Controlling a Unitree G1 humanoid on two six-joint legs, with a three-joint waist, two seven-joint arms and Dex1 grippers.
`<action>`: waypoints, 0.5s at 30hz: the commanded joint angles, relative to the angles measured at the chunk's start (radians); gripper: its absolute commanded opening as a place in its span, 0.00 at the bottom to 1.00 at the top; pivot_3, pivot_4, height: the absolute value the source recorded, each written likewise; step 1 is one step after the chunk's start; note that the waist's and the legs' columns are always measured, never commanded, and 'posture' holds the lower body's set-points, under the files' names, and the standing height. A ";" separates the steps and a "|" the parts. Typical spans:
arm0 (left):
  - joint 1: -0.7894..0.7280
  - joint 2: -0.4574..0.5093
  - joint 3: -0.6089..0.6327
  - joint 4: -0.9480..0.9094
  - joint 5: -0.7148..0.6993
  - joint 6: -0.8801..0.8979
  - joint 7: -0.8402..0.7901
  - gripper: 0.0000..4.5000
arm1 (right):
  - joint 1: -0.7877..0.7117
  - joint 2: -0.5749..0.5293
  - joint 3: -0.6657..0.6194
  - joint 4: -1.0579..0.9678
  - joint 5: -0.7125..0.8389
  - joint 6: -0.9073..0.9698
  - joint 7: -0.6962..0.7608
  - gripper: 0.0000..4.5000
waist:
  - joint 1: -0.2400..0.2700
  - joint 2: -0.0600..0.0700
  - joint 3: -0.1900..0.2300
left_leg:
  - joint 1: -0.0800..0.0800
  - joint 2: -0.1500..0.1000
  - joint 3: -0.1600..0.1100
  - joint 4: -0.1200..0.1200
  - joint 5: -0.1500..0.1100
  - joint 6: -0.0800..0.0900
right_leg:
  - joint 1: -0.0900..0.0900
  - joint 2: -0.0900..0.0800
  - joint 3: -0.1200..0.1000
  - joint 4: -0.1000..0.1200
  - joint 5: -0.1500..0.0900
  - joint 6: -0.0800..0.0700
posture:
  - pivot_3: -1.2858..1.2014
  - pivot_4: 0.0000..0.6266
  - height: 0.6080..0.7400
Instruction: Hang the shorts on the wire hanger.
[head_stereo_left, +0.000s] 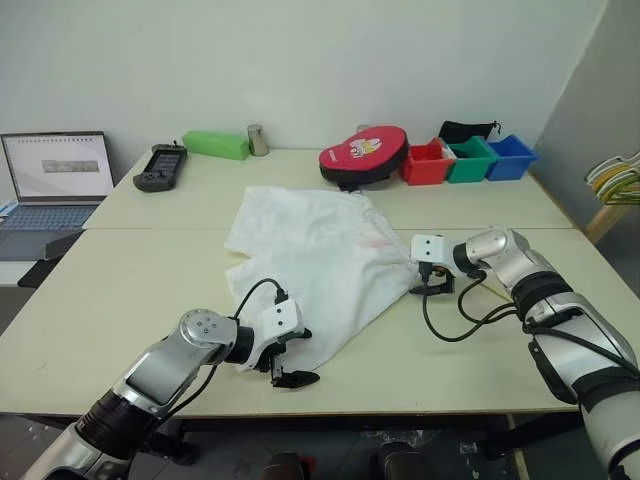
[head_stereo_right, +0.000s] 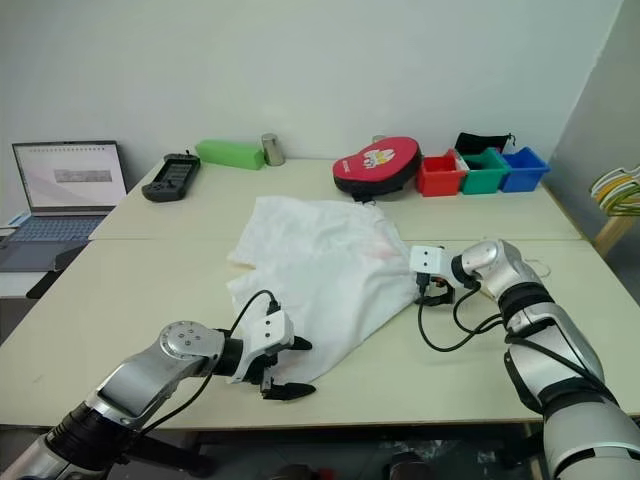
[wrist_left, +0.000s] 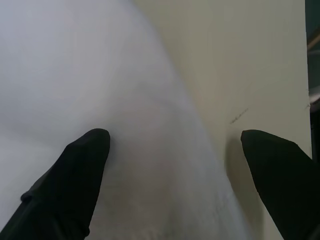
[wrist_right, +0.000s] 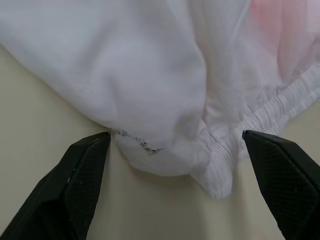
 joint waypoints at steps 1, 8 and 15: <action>-0.005 0.004 -0.004 0.034 0.037 -0.010 -0.020 0.80 | -0.036 0.006 -0.022 0.045 -0.018 -0.020 -0.024 0.84 | -0.001 0.000 0.000 | 0.002 0.000 0.000 0.000 0.000 0.000 | 0.002 0.000 0.000 0.000 0.000 0.000 | 0.53 0.05 1.00; 0.000 -0.001 0.005 0.057 0.063 -0.038 -0.038 0.47 | -0.039 0.012 -0.040 0.067 -0.017 -0.023 -0.020 0.46 | -0.009 0.002 -0.001 | 0.013 0.001 0.000 -0.001 0.000 0.000 | 0.012 0.001 0.001 0.000 -0.003 0.001 | 0.53 0.04 1.00; -0.018 0.006 0.039 0.108 0.071 -0.079 -0.058 0.10 | 0.023 0.014 -0.080 0.001 0.022 0.005 0.048 0.04 | -0.018 0.003 -0.002 | 0.013 0.001 -0.001 -0.002 0.000 0.000 | 0.012 0.001 0.000 0.000 -0.002 -0.001 | 0.53 0.04 1.00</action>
